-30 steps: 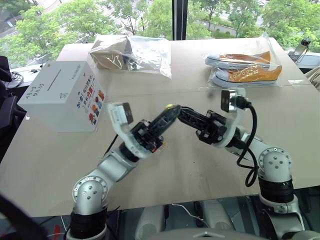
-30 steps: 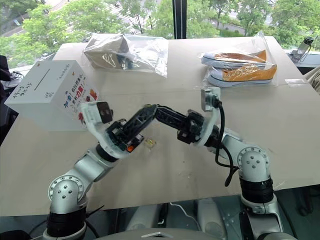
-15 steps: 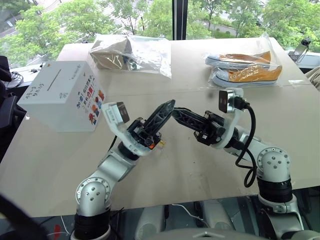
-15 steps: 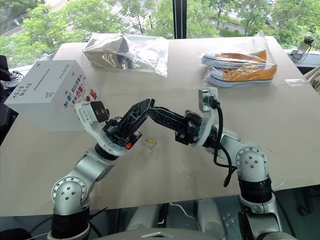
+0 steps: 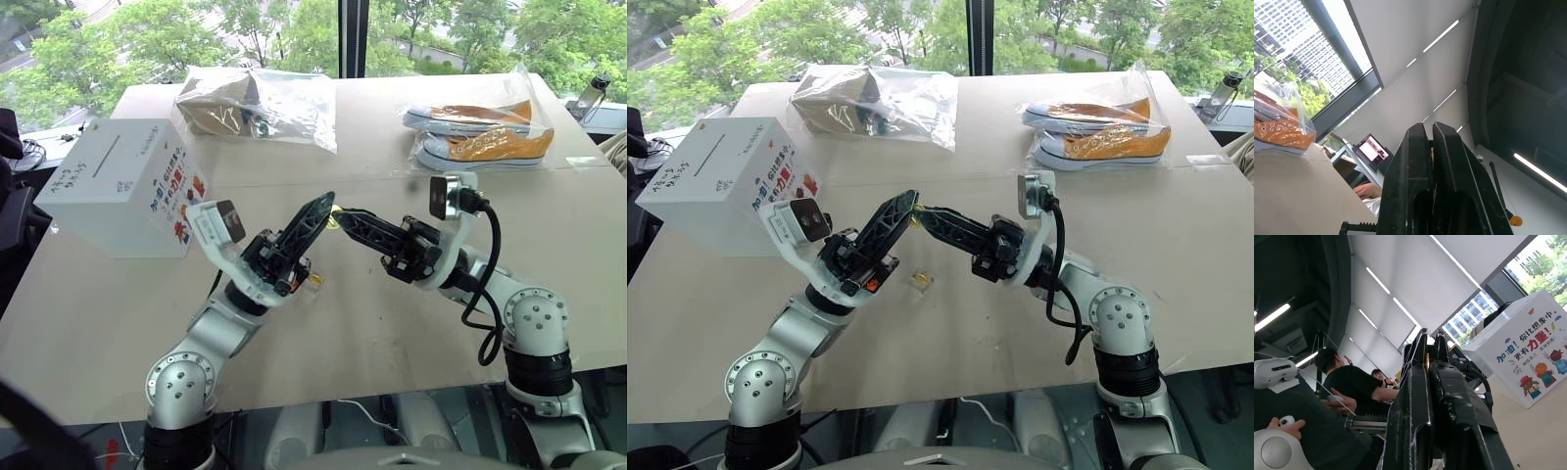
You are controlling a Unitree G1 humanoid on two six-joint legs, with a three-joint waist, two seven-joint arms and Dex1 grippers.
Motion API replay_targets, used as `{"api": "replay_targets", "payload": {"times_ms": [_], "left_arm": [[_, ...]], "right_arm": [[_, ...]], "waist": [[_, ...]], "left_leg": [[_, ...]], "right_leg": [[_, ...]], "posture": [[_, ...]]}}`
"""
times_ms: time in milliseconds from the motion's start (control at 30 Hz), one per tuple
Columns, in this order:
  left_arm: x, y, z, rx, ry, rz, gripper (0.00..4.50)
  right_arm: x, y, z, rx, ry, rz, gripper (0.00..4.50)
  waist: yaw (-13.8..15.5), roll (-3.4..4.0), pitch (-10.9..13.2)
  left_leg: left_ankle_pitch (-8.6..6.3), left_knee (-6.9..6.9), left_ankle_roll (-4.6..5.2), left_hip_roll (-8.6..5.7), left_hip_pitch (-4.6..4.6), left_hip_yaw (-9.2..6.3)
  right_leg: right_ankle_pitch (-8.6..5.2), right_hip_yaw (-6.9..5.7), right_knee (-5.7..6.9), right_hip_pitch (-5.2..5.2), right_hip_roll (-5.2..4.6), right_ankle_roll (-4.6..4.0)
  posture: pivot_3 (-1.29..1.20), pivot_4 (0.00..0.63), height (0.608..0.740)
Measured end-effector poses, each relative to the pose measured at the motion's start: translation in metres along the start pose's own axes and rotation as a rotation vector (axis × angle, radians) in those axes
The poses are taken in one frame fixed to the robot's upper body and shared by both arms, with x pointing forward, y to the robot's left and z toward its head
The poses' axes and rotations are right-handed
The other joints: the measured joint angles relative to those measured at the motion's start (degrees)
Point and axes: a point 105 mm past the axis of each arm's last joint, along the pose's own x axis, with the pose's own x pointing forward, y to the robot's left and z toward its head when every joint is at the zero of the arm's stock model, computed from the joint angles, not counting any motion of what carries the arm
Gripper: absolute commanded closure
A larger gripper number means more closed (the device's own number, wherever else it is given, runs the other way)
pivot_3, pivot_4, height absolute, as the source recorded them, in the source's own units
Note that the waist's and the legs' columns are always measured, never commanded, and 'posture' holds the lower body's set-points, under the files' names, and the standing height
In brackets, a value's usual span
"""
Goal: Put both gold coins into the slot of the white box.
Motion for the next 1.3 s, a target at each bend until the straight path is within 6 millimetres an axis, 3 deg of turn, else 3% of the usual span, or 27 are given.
{"api": "replay_targets", "payload": {"times_ms": [967, 1067, 1233, 1300], "left_arm": [[-0.0024, 0.0025, -0.0009, -0.039, 0.012, 0.007, 4.31], [-0.0027, 0.0039, -0.0006, -0.035, 0.010, 0.020, 4.50], [-0.0033, 0.0064, 0.0008, -0.024, 0.010, 0.043, 4.50], [-0.0036, 0.0068, 0.0020, -0.015, 0.010, 0.047, 4.50]], "right_arm": [[-0.0009, -0.0012, -0.0004, -0.002, 0.007, -0.010, 4.50], [-0.0012, -0.0013, 0.0000, -0.005, 0.010, -0.011, 3.58], [0.0005, 0.0002, 0.0012, -0.011, 0.013, -0.002, 1.28], [0.0009, -0.0004, 0.0013, -0.010, 0.010, -0.008, 1.28]], "waist": [[0.0, 0.00, 0.0], [0.0, 0.00, 0.0], [0.0, 0.01, 0.0], [0.0, 0.00, 0.0]], "left_leg": [[-0.01, 0.00, 0.01, 0.00, -0.02, -0.02], [-0.01, 0.00, 0.01, 0.00, -0.02, -0.02], [-0.01, 0.00, 0.01, 0.00, -0.03, -0.03], [-0.01, 0.00, 0.01, 0.00, -0.04, -0.04]], "right_leg": [[0.00, -0.02, -0.02, 0.00, -0.01, 0.00], [0.00, -0.02, -0.02, 0.00, -0.01, 0.00], [0.00, -0.03, -0.02, -0.01, -0.01, 0.01], [0.00, -0.04, -0.02, -0.01, -0.01, 0.00]], "posture": [[0.00, 0.150, 0.740], [0.00, 0.150, 0.740], [0.00, 0.150, 0.740], [0.00, 0.150, 0.740]]}}
